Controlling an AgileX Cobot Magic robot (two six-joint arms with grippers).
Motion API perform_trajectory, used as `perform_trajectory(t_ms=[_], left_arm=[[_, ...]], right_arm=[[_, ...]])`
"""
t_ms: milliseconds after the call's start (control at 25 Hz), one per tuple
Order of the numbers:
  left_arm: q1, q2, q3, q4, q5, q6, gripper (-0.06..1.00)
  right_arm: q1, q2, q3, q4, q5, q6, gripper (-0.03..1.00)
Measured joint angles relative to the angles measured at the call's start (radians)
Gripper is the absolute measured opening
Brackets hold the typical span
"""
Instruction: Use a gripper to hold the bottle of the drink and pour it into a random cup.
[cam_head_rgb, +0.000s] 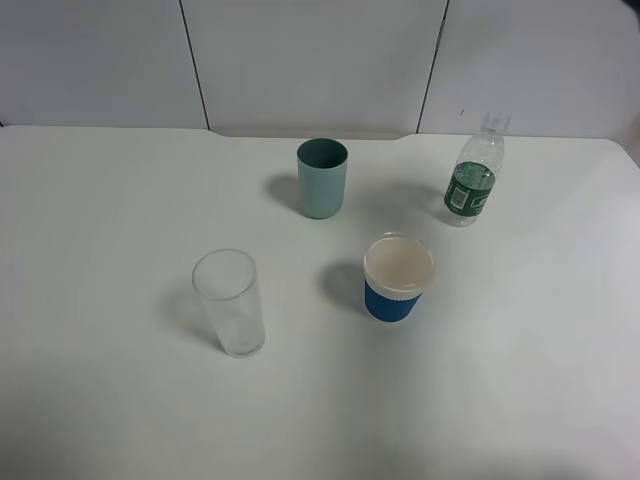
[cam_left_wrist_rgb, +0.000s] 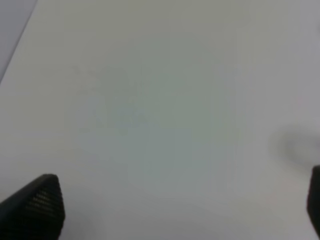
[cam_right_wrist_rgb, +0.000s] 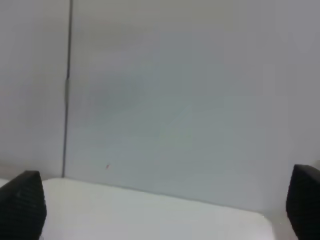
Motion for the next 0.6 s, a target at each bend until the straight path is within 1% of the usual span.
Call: perform_trajectory(t_ms=[120, 280, 400, 600], left_arm=[[0.0, 0.0, 0.0, 0.0, 0.0, 0.0, 0.98], [0.0, 0.0, 0.0, 0.0, 0.0, 0.0, 0.98], [0.0, 0.0, 0.0, 0.0, 0.0, 0.0, 0.98], [0.0, 0.0, 0.0, 0.0, 0.0, 0.0, 0.98]], right_arm=[[0.0, -0.094, -0.006, -0.009, 0.078, -0.019, 0.95], [0.0, -0.227, -0.006, -0.013, 0.213, -0.056, 0.95], [0.0, -0.32, -0.006, -0.013, 0.316, -0.068, 0.95], [0.0, -0.465, -0.006, -0.014, 0.453, -0.077, 0.95]])
